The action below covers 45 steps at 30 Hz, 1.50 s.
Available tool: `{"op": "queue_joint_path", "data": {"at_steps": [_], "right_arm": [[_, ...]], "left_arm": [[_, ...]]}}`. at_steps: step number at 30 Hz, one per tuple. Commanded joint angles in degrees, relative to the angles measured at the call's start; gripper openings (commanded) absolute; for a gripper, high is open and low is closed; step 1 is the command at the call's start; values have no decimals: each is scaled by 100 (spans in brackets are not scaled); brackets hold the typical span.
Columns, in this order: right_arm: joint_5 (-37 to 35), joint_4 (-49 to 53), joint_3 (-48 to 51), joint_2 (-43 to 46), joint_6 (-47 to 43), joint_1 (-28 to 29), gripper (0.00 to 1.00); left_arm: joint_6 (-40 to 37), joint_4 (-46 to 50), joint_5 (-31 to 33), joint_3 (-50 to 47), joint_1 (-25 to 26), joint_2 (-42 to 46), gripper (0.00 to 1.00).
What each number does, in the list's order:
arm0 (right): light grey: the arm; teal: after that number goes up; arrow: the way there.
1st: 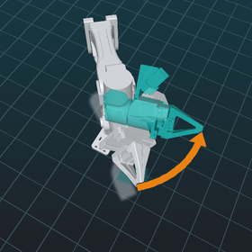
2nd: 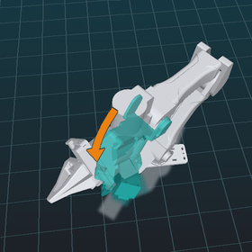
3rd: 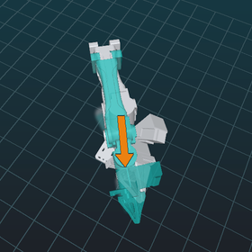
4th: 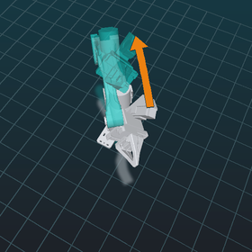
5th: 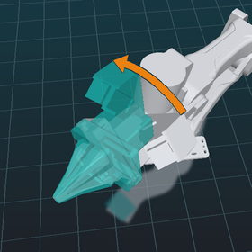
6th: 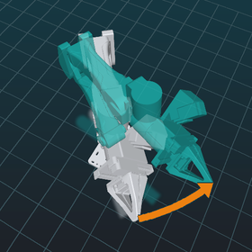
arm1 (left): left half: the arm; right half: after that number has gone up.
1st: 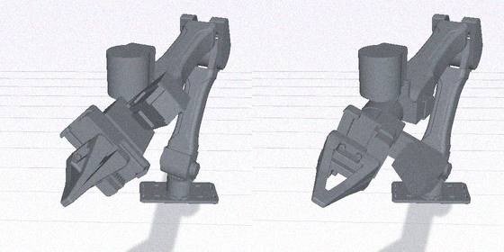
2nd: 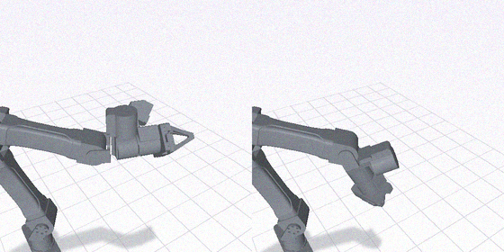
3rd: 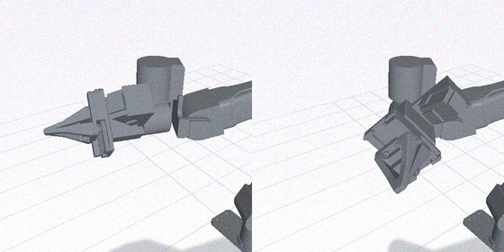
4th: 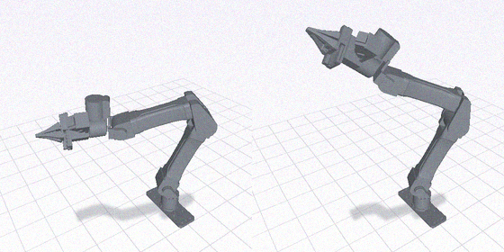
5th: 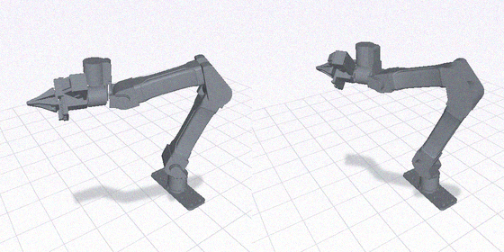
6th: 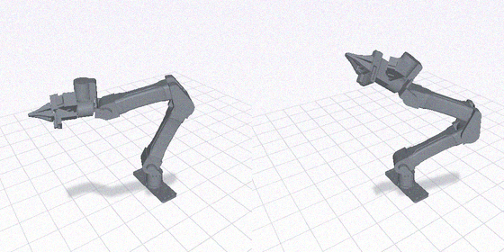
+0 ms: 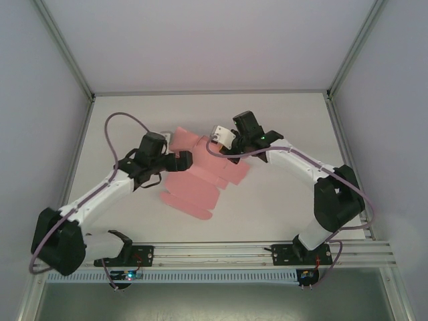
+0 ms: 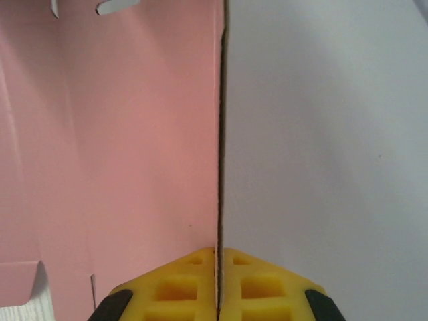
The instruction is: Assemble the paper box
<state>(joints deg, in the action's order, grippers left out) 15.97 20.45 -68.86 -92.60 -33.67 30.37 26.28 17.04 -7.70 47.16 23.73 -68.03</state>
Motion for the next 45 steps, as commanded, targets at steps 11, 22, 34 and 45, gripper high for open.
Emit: {"op": "queue_joint_path", "data": {"at_steps": [11, 22, 34, 45], "right_arm": [[574, 217, 104, 108, -177, -137, 0], [912, 91, 66, 89, -28, -134, 0], [1234, 109, 53, 143, -14, -37, 0], [1388, -7, 101, 141, 26, 88, 0]], "left_arm": [[668, 792, 832, -964, -981, 1426, 100], [121, -1067, -1979, -1281, -1171, 652, 100], [-52, -1769, -2521, -1476, -1040, 323, 100], [112, -2174, -2526, -1160, -773, -665, 60]]}}
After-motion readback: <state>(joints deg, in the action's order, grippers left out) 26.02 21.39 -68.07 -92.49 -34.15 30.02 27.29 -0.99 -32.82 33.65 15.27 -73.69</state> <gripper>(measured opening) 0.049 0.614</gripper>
